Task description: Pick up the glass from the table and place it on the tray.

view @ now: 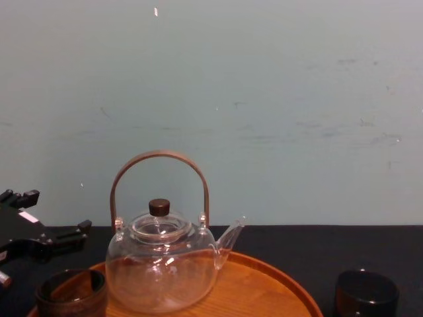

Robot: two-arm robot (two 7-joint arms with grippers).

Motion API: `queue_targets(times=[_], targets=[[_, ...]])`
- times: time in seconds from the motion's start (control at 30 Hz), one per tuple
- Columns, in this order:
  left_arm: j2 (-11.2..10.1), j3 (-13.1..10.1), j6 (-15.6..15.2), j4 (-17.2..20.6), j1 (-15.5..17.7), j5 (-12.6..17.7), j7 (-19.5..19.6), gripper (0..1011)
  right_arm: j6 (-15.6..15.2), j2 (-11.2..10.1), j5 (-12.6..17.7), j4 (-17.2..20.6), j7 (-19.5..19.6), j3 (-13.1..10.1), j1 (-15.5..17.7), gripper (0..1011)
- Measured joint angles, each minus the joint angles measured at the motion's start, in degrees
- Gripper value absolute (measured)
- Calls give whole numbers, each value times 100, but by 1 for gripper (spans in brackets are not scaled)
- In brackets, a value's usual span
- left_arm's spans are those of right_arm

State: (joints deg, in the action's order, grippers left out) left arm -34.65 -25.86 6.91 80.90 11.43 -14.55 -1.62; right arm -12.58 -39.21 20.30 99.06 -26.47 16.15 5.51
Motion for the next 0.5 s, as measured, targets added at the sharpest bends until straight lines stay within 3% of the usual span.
queue_targets(times=[0.5], targets=[[0,0,0,0,0,0,0,1001,-59,40,18,-159,-41,148,-237,1002]])
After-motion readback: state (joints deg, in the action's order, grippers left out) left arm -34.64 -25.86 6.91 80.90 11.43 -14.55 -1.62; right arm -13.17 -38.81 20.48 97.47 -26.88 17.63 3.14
